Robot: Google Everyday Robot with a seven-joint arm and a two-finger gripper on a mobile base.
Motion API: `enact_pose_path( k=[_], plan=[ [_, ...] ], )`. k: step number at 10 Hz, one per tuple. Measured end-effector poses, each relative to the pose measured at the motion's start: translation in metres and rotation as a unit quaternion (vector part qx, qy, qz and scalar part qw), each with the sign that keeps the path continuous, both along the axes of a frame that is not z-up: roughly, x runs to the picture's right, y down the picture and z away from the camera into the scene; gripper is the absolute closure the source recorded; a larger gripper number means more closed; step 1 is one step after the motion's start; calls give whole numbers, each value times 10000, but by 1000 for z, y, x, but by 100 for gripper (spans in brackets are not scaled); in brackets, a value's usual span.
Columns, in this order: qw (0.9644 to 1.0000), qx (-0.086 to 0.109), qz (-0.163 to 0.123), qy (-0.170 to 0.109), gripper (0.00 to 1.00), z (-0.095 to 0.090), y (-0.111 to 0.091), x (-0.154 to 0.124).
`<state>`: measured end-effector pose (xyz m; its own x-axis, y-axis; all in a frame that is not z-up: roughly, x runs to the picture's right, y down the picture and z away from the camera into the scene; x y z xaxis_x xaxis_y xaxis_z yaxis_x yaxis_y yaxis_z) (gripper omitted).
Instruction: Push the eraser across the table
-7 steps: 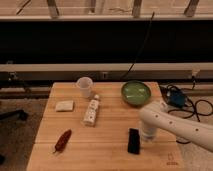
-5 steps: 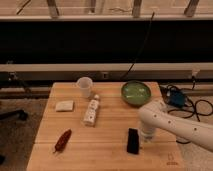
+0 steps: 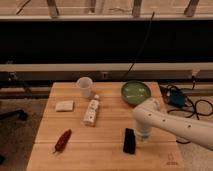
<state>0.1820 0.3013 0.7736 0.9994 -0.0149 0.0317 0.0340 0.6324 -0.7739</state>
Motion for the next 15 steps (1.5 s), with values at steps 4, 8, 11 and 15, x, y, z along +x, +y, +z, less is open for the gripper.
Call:
enact_pose_path(
  k=[4, 8, 11, 15],
  plan=[
    [9999, -22, -117, -65, 100, 0, -2, -14],
    [9997, -37, -191, -117, 100, 1, -2, -26],
    [9995, -44, -249, -172, 100, 0, -3, -38],
    [9992, -34, -320, -235, 100, 0, -3, -50]
  ],
)
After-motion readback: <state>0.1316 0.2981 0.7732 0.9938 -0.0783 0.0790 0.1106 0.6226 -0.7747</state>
